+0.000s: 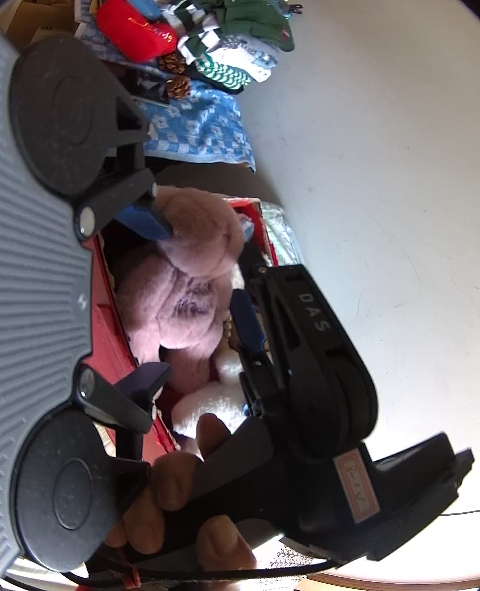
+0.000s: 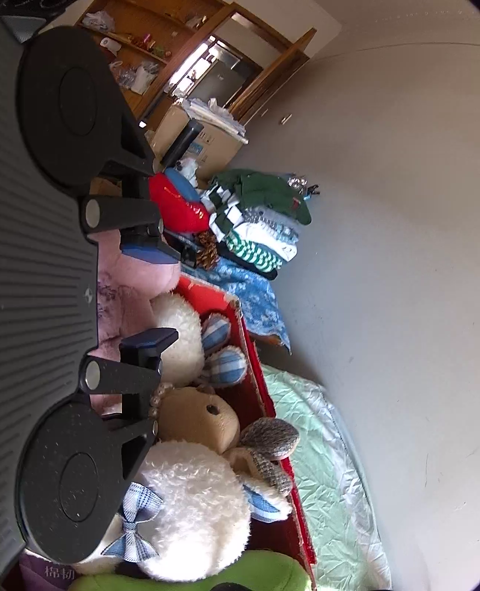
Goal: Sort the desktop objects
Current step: 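Carry the pink teddy bear with the right tool over the red box, then lower the pink teddy bear into the box beside the white bunnies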
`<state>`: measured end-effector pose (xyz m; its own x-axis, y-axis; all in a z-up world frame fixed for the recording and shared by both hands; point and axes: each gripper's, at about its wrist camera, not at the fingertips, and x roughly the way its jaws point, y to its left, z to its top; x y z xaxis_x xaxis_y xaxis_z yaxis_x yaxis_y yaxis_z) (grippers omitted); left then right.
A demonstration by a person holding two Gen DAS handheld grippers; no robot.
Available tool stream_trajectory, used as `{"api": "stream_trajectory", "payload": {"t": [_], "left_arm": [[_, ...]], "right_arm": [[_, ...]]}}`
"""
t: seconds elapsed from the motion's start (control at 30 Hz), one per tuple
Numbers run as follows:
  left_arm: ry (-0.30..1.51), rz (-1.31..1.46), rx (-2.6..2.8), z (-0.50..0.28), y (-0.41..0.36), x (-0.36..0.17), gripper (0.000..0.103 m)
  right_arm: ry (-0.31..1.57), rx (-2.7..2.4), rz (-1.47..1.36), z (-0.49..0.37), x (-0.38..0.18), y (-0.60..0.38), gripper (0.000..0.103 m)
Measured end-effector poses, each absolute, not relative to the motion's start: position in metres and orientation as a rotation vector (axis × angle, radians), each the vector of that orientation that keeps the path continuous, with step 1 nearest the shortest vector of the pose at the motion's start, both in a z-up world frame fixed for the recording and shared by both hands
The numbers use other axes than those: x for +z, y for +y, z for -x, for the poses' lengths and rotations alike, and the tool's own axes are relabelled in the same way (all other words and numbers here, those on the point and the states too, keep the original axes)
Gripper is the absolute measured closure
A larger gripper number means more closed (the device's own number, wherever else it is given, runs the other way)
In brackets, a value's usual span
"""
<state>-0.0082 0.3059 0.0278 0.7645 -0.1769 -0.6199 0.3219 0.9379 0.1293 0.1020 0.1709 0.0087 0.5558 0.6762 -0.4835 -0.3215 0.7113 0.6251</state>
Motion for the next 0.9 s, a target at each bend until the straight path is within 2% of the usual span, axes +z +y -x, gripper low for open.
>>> {"api": "stream_trajectory", "payload": {"t": [0.2, 0.43, 0.57, 0.7, 0.9], "left_arm": [[0.654, -0.206, -0.289, 0.020, 0.302, 0.034, 0.025], [0.665, -0.198, -0.295, 0.016, 0.297, 0.034, 0.022], [0.667, -0.196, -0.296, 0.012, 0.299, 0.031, 0.022], [0.658, -0.196, -0.303, 0.015, 0.300, 0.034, 0.021], [0.625, -0.202, -0.322, 0.023, 0.294, 0.043, 0.017]], "right_arm": [[0.864, 0.630, -0.566, -0.103, -0.005, 0.156, 0.061], [0.867, 0.596, -0.528, -0.101, -0.005, 0.159, 0.064], [0.848, 0.593, -0.511, -0.095, 0.002, 0.155, 0.062], [0.763, 0.559, -0.510, -0.075, 0.018, 0.137, 0.054], [0.732, 0.484, -0.458, -0.063, 0.026, 0.125, 0.056]]}}
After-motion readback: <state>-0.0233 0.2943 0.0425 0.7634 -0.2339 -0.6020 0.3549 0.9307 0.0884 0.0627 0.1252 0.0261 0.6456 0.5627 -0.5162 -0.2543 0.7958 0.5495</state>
